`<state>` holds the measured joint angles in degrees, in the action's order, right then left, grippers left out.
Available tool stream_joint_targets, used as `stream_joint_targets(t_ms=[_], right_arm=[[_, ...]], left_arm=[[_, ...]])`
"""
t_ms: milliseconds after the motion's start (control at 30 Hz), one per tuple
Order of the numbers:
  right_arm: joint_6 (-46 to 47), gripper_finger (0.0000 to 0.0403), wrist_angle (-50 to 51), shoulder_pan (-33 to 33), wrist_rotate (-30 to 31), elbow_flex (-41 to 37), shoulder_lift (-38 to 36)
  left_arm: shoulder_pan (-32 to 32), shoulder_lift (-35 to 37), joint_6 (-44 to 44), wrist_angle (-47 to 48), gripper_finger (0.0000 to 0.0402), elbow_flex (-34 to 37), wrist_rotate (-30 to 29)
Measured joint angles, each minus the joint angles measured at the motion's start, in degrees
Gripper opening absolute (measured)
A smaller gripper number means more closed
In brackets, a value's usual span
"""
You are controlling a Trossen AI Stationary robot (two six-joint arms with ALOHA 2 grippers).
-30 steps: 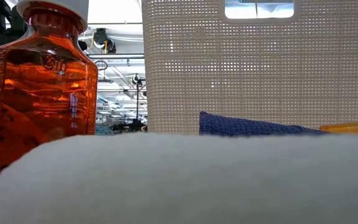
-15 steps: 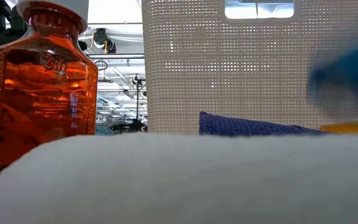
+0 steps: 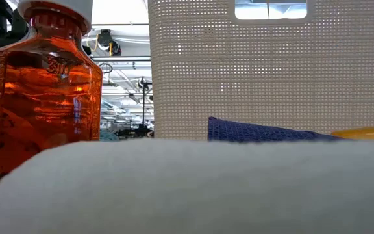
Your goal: Pick & place medical supplies in basket/bin
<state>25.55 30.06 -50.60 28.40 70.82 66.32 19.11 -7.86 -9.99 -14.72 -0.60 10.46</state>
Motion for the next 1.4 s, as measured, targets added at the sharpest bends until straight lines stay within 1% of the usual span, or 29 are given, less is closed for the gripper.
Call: stream_joint_targets(t_ms=[100, 200, 267, 333, 367, 433, 500, 567, 700, 767, 867, 967, 1000, 1067, 1167, 1400], right_arm=[[11.18, 0.0006, 7.62, -2.91, -3.49, 0.01, 0.49], [25.30, 0.0006, 16.69, -5.24, -7.01, 0.01, 0.99], [36.77, 0.0006, 25.10, -6.22, -10.94, 0.01, 1.22], [46.13, 0.0006, 34.10, -7.14, -14.84, 0.01, 2.05], [49.41, 0.0006, 38.03, -7.46, -17.00, 0.01, 2.59], [53.11, 0.0006, 44.37, -7.70, -20.96, 0.00, 3.53], [54.55, 0.0006, 49.37, -7.65, -21.65, 0.00, 4.05], [54.71, 0.0009, 53.10, -7.50, -20.91, 0.01, 4.34], [54.79, 0.0035, 59.31, -4.94, -19.47, 0.01, 4.40], [54.76, 0.0057, 60.19, -3.28, -17.73, -0.40, 4.36], [54.67, 0.0089, 59.74, 0.34, -12.05, -2.76, 4.12], [53.39, 0.0111, 59.91, 5.21, -10.44, -6.77, 4.08], [52.69, 0.0116, 59.93, 6.73, -10.94, -8.39, 4.08], [50.00, 0.0124, 60.00, 9.27, -13.78, -11.38, 4.11], [47.23, 0.0134, 58.74, 10.85, -18.12, -13.94, 4.10], [47.45, 0.0137, 55.54, 6.38, -22.91, -12.95, 4.05]], left_arm=[[-0.01, 0.00, -0.55, 0.45, 0.0026, 0.00, 0.02], [0.00, 0.00, -1.10, 0.92, 0.0026, 0.00, 0.04], [0.00, 0.00, -1.26, 0.90, 0.0026, 0.00, 0.04], [-0.02, 0.00, -1.30, 0.90, 0.0026, 0.00, 0.06], [-0.01, 0.00, -1.29, 0.88, 0.0026, 0.00, 0.05], [-0.01, 0.00, -1.26, 0.90, 0.0026, 0.00, 0.04], [0.00, 0.00, -1.25, 0.88, 0.0026, 0.00, 0.06], [-0.02, 0.00, -1.25, 0.88, 0.0026, 0.00, 0.04], [-0.01, 0.00, -1.06, 0.88, 0.0026, 0.00, 0.01], [0.00, 0.00, -0.84, 0.87, 0.0026, 0.00, 0.00], [-0.02, 0.00, -0.76, 0.79, 0.0026, 0.00, -0.01], [-0.02, 0.00, -0.69, 0.77, 0.0026, 0.00, -0.01], [0.00, 0.00, -0.68, 0.77, 0.0026, 0.00, -0.01], [-0.02, 0.00, -0.70, 0.83, 0.0026, 0.00, -0.01], [-0.02, 0.00, -0.70, 1.18, 0.0026, 0.00, -0.01], [0.00, 0.00, -0.79, 1.23, 0.0026, 0.00, 0.00]])
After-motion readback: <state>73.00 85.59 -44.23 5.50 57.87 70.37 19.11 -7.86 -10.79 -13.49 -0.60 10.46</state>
